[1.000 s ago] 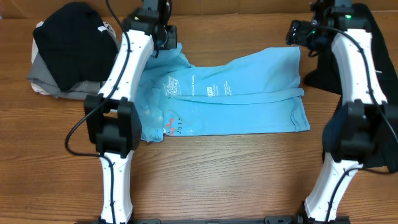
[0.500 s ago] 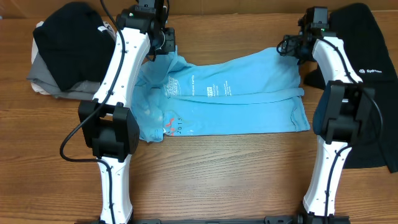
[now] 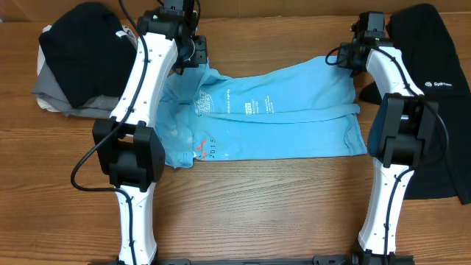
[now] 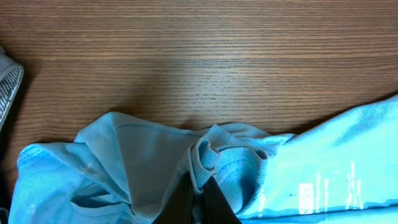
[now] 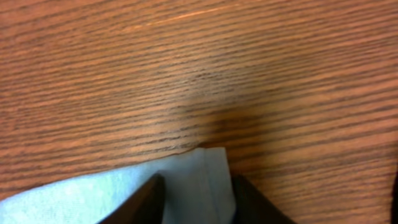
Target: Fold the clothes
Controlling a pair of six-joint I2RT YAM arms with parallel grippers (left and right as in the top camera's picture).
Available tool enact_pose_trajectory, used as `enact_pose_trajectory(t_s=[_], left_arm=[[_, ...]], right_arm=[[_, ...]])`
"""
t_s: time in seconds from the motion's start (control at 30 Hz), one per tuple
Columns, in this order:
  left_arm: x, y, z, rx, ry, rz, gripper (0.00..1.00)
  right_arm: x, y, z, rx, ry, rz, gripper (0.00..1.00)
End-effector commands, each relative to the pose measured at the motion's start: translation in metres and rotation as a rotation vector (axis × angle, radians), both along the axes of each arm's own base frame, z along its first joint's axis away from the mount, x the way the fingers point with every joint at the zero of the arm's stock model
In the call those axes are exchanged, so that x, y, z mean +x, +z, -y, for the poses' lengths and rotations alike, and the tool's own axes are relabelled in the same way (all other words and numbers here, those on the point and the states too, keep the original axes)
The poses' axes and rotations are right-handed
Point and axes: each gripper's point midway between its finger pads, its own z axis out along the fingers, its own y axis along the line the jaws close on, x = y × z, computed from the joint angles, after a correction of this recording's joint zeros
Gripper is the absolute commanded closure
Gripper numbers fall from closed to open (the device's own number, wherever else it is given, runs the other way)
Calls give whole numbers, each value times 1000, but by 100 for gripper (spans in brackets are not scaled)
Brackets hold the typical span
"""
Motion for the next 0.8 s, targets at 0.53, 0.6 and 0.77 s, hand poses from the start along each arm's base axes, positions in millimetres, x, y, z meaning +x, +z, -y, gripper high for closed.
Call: enact_pose_trajectory(t_s=[0.53,0.6,0.77], left_arm=[[-16,60,-17,-19,40,66,96],[-23,67,-18,-19,39,62,96],[-42,72,-21,-6,33,13,96]], right_arm=[[-24,77,-1,12,2,1,96],[-31,95,-7,33,14,1,96],[-55,128,-15,73,26,-19,96]])
